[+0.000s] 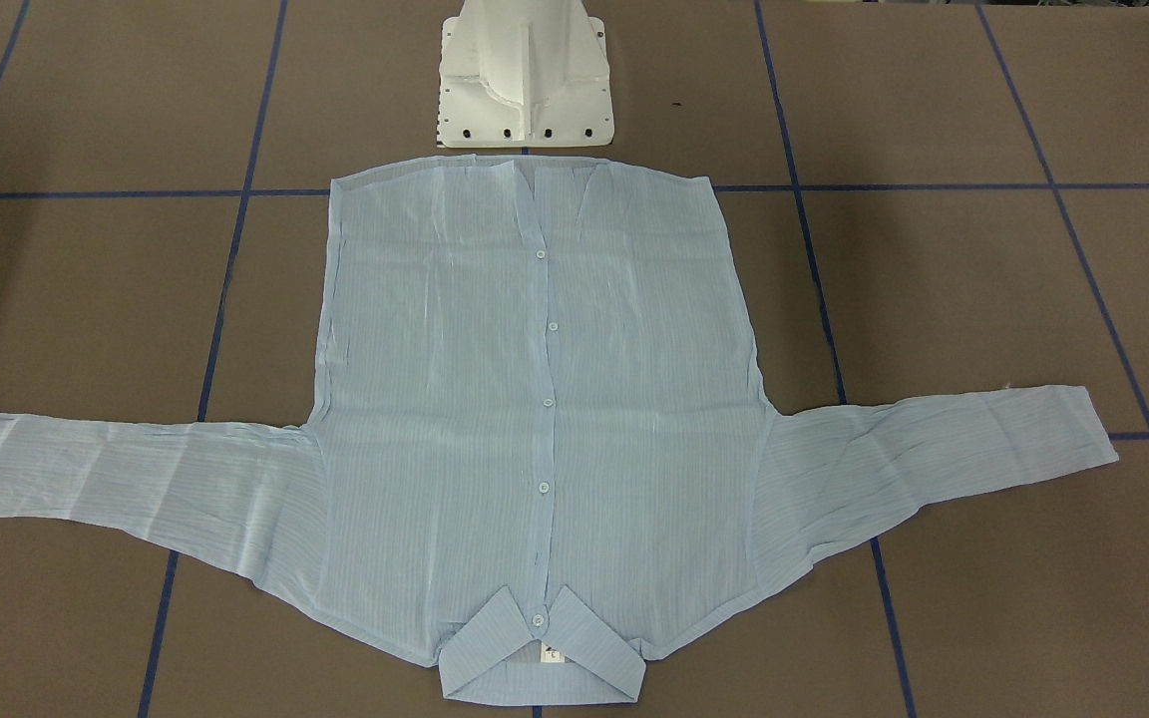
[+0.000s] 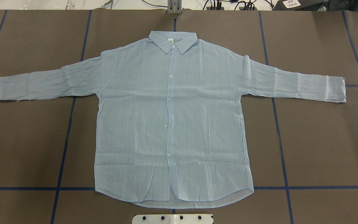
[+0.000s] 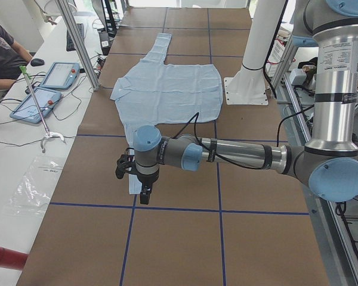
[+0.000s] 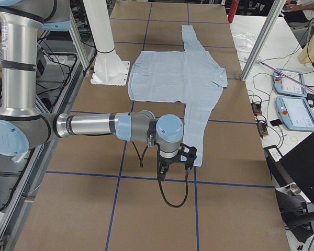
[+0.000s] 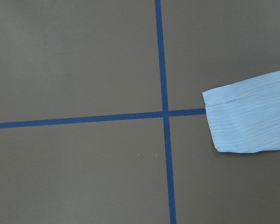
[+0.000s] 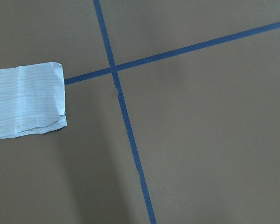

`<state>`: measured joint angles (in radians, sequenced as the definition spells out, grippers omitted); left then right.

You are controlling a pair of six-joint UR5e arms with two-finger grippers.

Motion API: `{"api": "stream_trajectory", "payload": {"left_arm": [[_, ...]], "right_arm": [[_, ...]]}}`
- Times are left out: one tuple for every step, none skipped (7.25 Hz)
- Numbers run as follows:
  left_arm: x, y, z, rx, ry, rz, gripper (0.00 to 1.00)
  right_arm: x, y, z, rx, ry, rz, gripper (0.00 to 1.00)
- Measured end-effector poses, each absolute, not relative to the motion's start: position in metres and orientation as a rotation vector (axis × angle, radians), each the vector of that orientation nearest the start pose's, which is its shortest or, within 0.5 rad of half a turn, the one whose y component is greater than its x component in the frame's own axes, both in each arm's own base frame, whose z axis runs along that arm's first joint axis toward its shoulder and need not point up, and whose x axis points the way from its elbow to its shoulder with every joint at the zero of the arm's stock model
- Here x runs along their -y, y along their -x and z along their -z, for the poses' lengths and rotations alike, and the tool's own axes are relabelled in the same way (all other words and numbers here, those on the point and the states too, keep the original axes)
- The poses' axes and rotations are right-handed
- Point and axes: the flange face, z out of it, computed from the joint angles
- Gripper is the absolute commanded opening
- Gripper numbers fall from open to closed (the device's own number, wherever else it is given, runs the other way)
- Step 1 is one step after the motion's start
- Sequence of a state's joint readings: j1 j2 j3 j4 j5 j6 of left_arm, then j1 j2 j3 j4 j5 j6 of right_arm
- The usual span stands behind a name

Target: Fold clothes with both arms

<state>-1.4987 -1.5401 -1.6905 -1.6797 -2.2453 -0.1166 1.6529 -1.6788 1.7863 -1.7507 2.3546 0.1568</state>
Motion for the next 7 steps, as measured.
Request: {"api": "stream_trajectory", "payload": {"left_arm": [[0.495,0.036,-0.609,-0.687,-0.127,-0.024,1.00],[0.495,0.036,-0.607,-0.688,-0.130,-0.025,1.00],[0.496,0.035,-0.605,-0.688,-0.135,-0.027,1.00],[0.497,0.035,-0.602,-0.688,-0.142,-0.030,1.00],[0.500,0.034,-0.596,-0.692,-0.154,-0.033,1.00],[0.505,0.032,-0.584,-0.715,-0.174,-0.042,1.00],[0.516,0.027,-0.569,-0.755,-0.195,-0.058,1.00]], "right_arm": [[0.432,-0.099,-0.621,0.782,0.097,-0.254,1.00],[0.432,-0.099,-0.621,0.780,0.098,-0.255,1.00],[0.432,-0.099,-0.622,0.779,0.098,-0.258,1.00],[0.433,-0.099,-0.620,0.778,0.095,-0.259,1.00],[0.433,-0.098,-0.620,0.776,0.091,-0.258,1.00],[0.438,-0.095,-0.616,0.776,0.072,-0.243,1.00],[0.448,-0.089,-0.607,0.780,0.033,-0.212,1.00]]}}
